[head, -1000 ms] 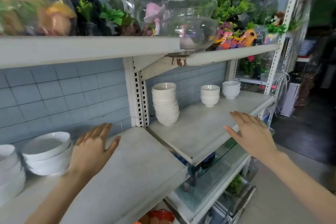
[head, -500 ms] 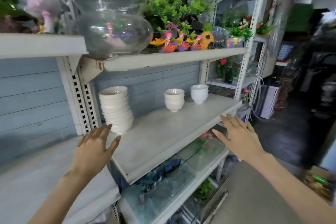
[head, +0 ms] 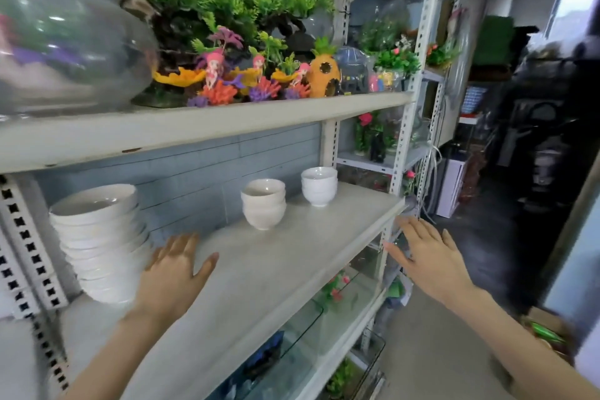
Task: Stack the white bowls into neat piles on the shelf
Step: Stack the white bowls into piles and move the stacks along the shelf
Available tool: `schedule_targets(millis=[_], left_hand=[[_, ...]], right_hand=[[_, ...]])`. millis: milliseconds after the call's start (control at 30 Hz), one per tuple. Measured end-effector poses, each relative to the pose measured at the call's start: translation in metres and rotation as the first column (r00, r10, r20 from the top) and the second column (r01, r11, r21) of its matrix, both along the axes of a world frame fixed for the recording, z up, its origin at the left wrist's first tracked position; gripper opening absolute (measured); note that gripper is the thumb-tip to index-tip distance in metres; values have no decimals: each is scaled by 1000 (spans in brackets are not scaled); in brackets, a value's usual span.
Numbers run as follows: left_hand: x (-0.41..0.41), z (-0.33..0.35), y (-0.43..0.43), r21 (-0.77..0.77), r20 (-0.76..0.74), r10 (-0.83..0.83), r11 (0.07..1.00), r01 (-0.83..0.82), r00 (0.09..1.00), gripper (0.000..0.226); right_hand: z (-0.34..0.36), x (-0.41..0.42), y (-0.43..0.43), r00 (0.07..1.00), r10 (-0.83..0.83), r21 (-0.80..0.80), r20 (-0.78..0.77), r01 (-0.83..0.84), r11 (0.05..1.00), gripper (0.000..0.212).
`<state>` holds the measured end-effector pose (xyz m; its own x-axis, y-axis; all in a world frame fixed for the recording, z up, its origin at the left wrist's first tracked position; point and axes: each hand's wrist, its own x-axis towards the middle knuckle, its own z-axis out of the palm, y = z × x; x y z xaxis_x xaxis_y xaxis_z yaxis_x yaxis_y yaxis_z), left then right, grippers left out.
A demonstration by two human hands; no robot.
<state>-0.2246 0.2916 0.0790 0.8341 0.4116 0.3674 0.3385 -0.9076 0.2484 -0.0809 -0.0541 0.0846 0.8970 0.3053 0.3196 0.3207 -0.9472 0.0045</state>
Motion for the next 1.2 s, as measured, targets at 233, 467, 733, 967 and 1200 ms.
schedule_targets(millis=[233, 467, 733, 967, 1200], left_hand=[[107, -4, -14, -3, -38, -37, 999, 37, 999, 56], [185, -20, -24, 65, -113, -64, 995, 72, 992, 61], [242, -45, -54, 102, -229, 36, 995, -13, 973, 70], [288, -51, -110, 33, -109, 224, 974, -222, 968, 61], [332, -54, -163, -118, -84, 331, 933, -339, 940, 59]], right_hand=[[-1, 103, -12, 999, -45, -12, -2, 45, 999, 122], [-11, 176, -18, 982, -32, -26, -188, 28, 999, 71], [-23, 273, -36, 992, 105, 7, -71, -105, 994, 62], [-27, 358, -54, 942, 317, 27, -107, -316, 948, 64], [-26, 430, -57, 833, 490, 114, -257, -477, 871, 74]])
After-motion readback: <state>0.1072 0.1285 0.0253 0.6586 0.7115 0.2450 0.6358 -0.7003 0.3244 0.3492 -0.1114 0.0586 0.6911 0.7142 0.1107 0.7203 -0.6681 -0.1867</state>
